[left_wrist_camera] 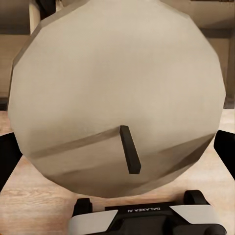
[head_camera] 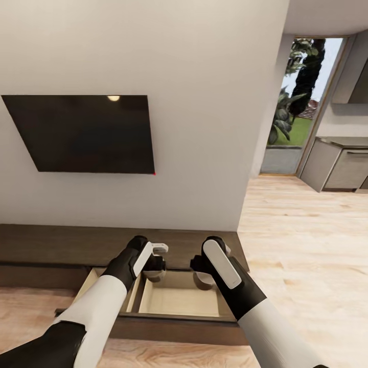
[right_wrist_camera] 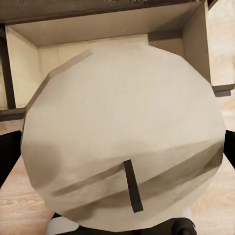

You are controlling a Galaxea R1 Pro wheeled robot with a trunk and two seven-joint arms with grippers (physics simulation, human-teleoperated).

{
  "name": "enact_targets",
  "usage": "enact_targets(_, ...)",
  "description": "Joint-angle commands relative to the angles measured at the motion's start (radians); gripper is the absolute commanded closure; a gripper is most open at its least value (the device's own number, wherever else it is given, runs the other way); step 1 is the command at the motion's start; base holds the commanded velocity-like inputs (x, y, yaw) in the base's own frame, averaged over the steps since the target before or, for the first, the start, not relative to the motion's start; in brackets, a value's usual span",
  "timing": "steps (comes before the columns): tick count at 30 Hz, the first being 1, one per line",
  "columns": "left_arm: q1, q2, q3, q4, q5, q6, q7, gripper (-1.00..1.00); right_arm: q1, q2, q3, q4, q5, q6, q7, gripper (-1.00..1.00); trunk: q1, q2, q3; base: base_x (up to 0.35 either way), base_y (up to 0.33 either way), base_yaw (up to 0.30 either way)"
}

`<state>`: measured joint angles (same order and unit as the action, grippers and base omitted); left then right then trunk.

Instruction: Place each of the two pumpkins and all three candles from the living room inside a cabinet in the living room (use any cabinet), then make sure every cabinet is closed, and position the cauldron so it is next to a table in the living room.

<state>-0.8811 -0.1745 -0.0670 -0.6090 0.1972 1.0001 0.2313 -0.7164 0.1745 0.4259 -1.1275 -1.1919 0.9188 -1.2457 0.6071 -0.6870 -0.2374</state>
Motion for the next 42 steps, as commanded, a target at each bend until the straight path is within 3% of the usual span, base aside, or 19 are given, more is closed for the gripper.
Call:
enact_targets(1, 0.0, 0.0, 0.0, 0.0, -0.001, 0.0, 0.0, 1.0, 0.0, 0.0, 0.0, 0.0, 0.0, -0.003, 0.0, 1.0, 0.0, 0.0, 0.0, 0.214, 0.0, 0.0)
enact_targets(20, 0.001, 0.0, -0.004, 0.0, -0.003, 0.002, 0.002, 1.0, 0.0, 0.0, 0.002, 0.0, 0.002, -0.003, 0.015, 1.0, 0.004, -0.007, -0.003, 0.032, 0.0, 0.0)
enact_targets(42, -0.001, 0.0, -0.004, 0.013, -0.002, 0.002, 0.002, 1.0, 0.001, 0.0, 0.001, 0.016, -0.009, -0.001, 0.017, 1.0, 0.088, -0.161, -0.072, 0.0, 0.0, 0.0)
